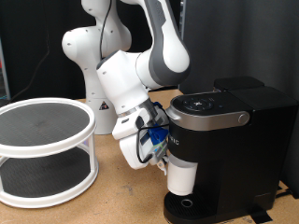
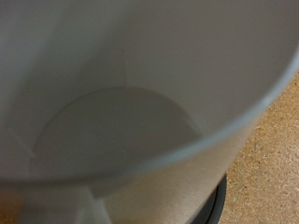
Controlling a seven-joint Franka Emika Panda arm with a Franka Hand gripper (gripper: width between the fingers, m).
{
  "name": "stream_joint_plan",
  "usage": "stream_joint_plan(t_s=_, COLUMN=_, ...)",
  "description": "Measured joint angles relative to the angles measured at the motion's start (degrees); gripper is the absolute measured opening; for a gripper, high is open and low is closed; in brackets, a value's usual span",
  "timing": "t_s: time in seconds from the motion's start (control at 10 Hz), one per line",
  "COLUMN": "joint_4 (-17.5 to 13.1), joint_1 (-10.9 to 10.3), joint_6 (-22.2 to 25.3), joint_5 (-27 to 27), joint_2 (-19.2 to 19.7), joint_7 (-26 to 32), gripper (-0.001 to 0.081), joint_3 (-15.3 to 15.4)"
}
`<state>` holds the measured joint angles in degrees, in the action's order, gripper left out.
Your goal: Make a cup of coffee with the keurig machine
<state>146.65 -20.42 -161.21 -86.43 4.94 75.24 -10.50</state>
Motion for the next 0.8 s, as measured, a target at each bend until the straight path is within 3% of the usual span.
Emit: stream_joint_plan(t_s=0.8, joint_4=-3.9, joint_1=0.0, joint_6=-1.3, joint_5=-7.7, joint_2=5.6, joint_7=6.1, gripper=0.0079, joint_3=1.1)
